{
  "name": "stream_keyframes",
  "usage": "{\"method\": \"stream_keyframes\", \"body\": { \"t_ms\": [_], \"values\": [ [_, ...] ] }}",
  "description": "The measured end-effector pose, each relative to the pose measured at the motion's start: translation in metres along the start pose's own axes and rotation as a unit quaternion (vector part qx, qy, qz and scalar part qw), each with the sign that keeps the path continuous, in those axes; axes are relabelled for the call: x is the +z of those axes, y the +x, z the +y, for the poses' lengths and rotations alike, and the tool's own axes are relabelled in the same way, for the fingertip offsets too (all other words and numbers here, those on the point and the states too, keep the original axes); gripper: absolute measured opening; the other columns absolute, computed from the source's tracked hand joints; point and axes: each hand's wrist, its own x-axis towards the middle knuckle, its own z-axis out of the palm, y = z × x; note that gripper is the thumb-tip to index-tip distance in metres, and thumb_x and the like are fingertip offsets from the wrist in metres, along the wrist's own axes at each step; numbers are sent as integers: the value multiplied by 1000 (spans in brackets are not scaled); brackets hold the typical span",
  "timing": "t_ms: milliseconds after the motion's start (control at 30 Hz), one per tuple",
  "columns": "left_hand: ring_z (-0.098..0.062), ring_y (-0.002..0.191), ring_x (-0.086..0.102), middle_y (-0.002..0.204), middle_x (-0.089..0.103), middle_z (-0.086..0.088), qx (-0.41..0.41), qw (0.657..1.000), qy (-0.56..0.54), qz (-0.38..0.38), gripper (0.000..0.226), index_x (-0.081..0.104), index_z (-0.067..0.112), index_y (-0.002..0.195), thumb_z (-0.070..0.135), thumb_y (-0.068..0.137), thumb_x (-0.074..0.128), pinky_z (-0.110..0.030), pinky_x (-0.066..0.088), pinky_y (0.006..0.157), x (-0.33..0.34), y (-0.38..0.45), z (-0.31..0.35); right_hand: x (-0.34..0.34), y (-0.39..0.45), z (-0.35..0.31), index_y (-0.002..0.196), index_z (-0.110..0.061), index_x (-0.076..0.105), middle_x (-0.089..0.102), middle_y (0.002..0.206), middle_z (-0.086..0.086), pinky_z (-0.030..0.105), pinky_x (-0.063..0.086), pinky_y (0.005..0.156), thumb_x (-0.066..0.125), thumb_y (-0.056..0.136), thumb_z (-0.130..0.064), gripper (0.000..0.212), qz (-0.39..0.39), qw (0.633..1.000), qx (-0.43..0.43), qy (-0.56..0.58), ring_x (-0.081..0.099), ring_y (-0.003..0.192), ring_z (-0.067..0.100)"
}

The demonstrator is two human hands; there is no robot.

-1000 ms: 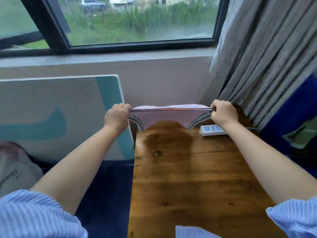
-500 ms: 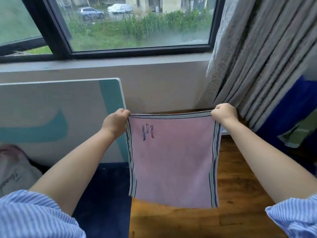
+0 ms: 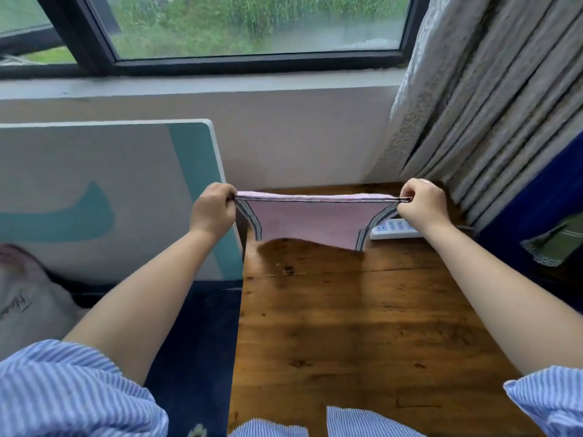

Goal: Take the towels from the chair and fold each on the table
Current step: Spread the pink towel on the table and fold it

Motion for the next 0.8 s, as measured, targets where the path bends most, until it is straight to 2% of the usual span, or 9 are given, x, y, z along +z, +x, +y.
{"method": "stream_keyframes", "body": {
  "t_ms": [100,200,267,333,400,467,533,667,800],
  "values": [
    [-36,97,56,103,62,-21,16,992,75,-103,17,61,-4,99,1,87,50,-36,41,77,10,-22,-16,18,-23,23,70,-3,52,58,88,28,28,25,64,52,70,7,10,-83,995,-37,-52,53,90,39],
    [-35,95,55,105,61,-17,46,963,146,-224,11,57,2,94,7,90,49,-36,42,75,20,-54,-24,40,-55,47,59,-14,36,51,83,17,27,27,65,55,73,7,32,-193,974,-50,-109,52,92,35],
    [-32,100,55,108,59,-10,67,933,188,-299,13,57,7,99,11,92,47,-33,42,77,29,-78,-27,53,-80,59,61,-17,36,53,85,10,29,31,62,55,76,2,31,-268,947,-63,-167,53,91,32],
    [-28,102,57,110,58,-7,101,894,238,-367,17,55,7,105,14,94,45,-33,43,76,46,-104,-37,68,-110,71,69,-16,40,60,94,11,31,38,61,53,78,0,23,-337,910,-85,-226,55,90,29],
    [-26,102,58,111,59,-6,129,854,274,-424,17,54,9,105,13,93,44,-34,46,76,64,-129,-48,82,-140,82,68,-20,38,62,101,12,33,41,67,50,81,-1,26,-390,871,-115,-276,56,95,29],
    [-25,102,58,112,58,-6,142,817,295,-474,19,54,10,106,7,91,43,-34,46,75,80,-153,-58,92,-166,89,82,-16,49,61,108,11,33,43,74,47,84,-3,14,-418,835,-151,-323,55,102,29],
    [-25,102,56,114,56,-7,159,786,308,-512,21,53,8,108,2,91,42,-34,46,74,92,-176,-63,103,-188,96,104,-12,53,59,114,10,33,43,81,44,86,-2,23,-438,806,-175,-359,54,108,28],
    [-26,108,51,119,49,-8,178,752,317,-551,28,49,8,116,-1,91,41,-32,41,70,104,-207,-71,115,-215,105,111,-12,52,57,117,7,32,43,84,45,86,-5,27,-437,801,-164,-375,52,108,25],
    [-26,107,52,119,49,-8,155,749,321,-559,29,49,9,116,-1,90,43,-31,43,71,112,-221,-77,119,-226,118,111,-12,50,56,117,6,31,42,83,44,86,-10,26,-438,810,-136,-366,50,107,24]
  ]
}}
